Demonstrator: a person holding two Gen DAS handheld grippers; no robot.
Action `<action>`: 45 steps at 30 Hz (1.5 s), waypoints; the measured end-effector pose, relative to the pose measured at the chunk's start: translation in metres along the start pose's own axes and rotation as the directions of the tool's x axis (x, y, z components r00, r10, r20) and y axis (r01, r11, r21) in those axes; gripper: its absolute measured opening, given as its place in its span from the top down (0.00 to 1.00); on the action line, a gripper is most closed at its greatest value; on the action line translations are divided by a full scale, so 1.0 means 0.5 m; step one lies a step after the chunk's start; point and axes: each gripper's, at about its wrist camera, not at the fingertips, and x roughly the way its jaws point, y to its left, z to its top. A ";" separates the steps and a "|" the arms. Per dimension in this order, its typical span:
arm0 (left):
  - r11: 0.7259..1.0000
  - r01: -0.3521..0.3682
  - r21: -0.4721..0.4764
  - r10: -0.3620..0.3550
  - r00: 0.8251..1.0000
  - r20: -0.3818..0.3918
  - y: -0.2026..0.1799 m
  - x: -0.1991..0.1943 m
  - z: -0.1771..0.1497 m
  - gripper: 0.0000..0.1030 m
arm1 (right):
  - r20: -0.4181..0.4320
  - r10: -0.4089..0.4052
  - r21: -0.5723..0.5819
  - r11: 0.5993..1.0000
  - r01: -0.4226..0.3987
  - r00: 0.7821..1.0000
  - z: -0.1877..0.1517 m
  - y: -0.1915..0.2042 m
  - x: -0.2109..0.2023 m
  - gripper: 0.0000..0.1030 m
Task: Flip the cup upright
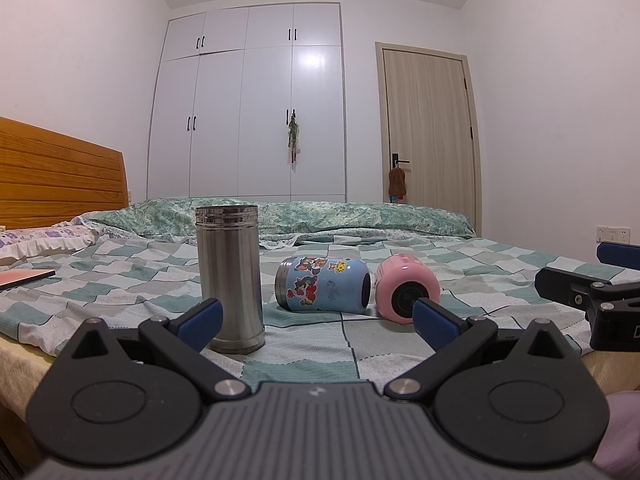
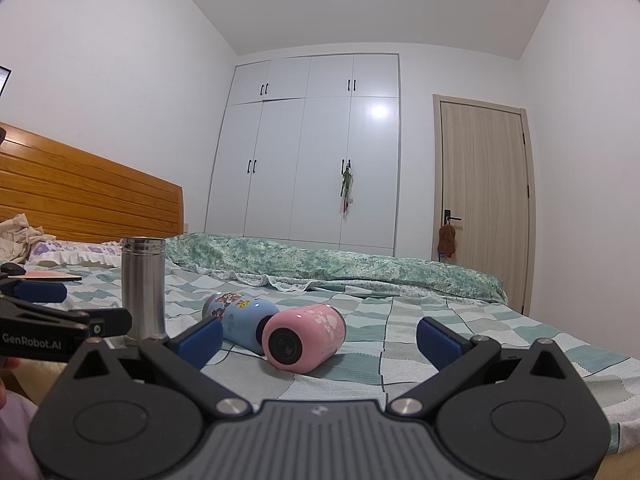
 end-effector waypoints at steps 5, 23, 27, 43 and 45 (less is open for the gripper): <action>1.000 0.000 0.000 0.000 1.000 0.000 0.000 0.000 0.000 0.00 | 0.000 0.000 0.000 1.000 0.000 1.000 0.000 0.000 0.000 0.00; 1.000 0.000 -0.001 0.000 1.000 0.001 0.000 0.000 0.000 0.00 | 0.000 0.000 -0.001 1.000 0.000 1.000 0.001 0.001 0.001 0.00; 1.000 0.000 -0.001 0.000 1.000 0.001 0.000 0.000 0.000 0.00 | 0.000 0.000 -0.001 1.000 0.000 1.000 0.001 0.001 0.001 0.00; 1.000 -0.001 0.003 0.001 1.000 -0.007 -0.001 0.001 0.001 0.00 | -0.002 0.000 0.000 1.000 0.000 1.000 0.001 0.002 0.002 0.00; 1.000 0.006 0.009 -0.006 1.000 -0.029 -0.005 0.007 0.007 0.00 | -0.008 0.001 0.006 1.000 -0.001 1.000 0.004 0.000 0.002 0.00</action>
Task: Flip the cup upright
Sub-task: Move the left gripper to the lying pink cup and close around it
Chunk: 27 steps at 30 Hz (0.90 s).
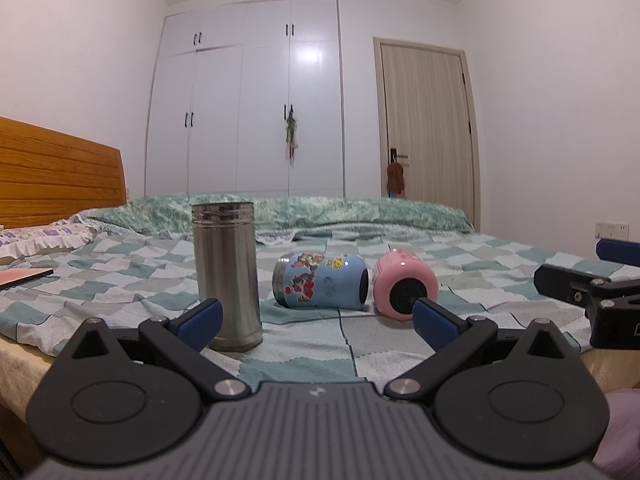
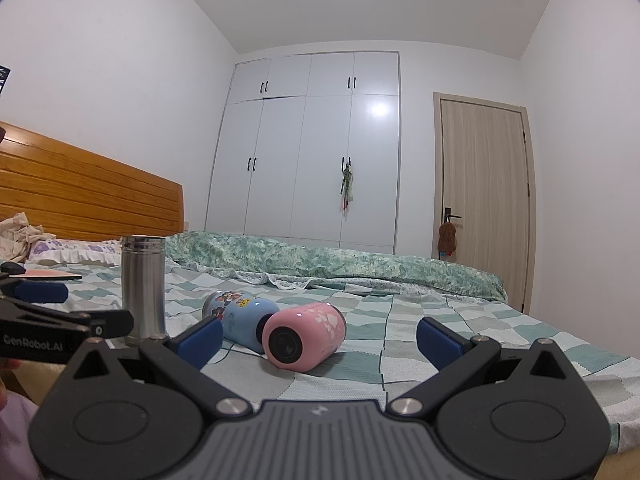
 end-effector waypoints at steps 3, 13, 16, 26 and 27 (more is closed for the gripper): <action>0.999 0.038 0.004 -0.037 0.999 -0.025 -0.018 0.017 0.012 0.00 | -0.016 0.006 0.023 1.000 -0.005 1.000 0.010 -0.011 0.002 0.00; 0.984 0.160 0.080 -0.154 0.985 -0.079 -0.051 0.100 0.117 0.00 | -0.073 -0.028 0.045 0.999 0.031 0.997 0.046 -0.068 0.051 0.00; 0.974 0.204 0.099 -0.189 0.972 -0.139 -0.064 0.147 0.142 0.00 | -0.099 -0.043 0.043 0.998 0.047 0.994 0.053 -0.089 0.073 0.00; 0.944 0.315 0.098 -0.250 0.876 -0.412 -0.111 0.377 0.210 0.00 | -0.154 -0.100 0.052 0.993 0.110 0.983 0.068 -0.144 0.172 0.00; 0.942 0.323 0.097 -0.252 0.865 -0.435 -0.117 0.399 0.210 0.00 | -0.160 -0.106 0.059 0.991 0.116 0.981 0.067 -0.149 0.182 0.00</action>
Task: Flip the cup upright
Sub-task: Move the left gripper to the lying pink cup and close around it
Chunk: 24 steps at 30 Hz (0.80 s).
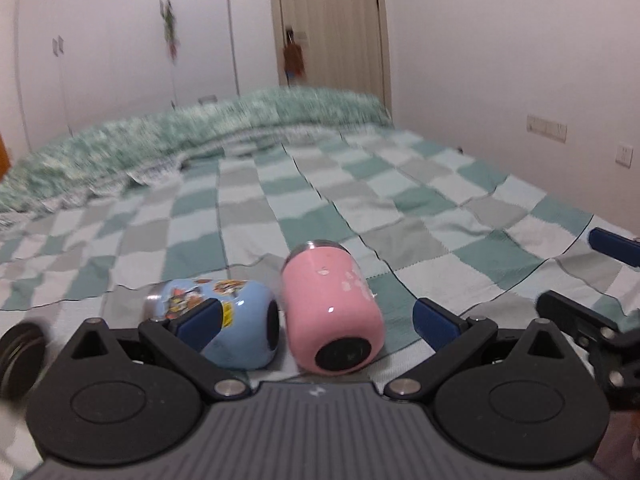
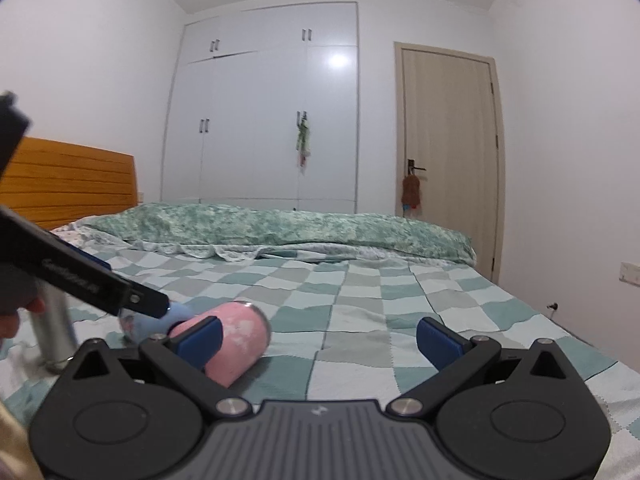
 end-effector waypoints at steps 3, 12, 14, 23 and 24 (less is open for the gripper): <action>1.000 0.030 0.003 -0.029 0.995 -0.095 0.006 0.079 0.026 0.00 | -0.023 -0.016 0.020 1.000 0.017 1.000 0.003 -0.017 0.036 0.00; 0.992 0.126 -0.021 -0.127 0.949 -0.289 0.009 0.235 0.058 0.00 | -0.059 -0.075 0.044 0.996 0.077 0.995 -0.001 -0.043 0.114 0.00; 0.991 0.130 0.010 -0.121 0.944 -0.306 0.001 0.255 0.061 0.00 | -0.070 -0.087 0.055 0.994 0.090 0.994 -0.003 -0.048 0.130 0.00; 0.984 0.143 0.104 -0.101 0.937 -0.333 -0.012 0.305 0.062 0.14 | -0.103 -0.142 0.075 0.986 0.150 0.985 0.001 -0.056 0.184 0.00; 0.982 0.143 0.126 -0.093 0.936 -0.340 -0.012 0.313 0.059 0.17 | -0.102 -0.148 0.077 0.985 0.156 0.984 0.002 -0.055 0.187 0.00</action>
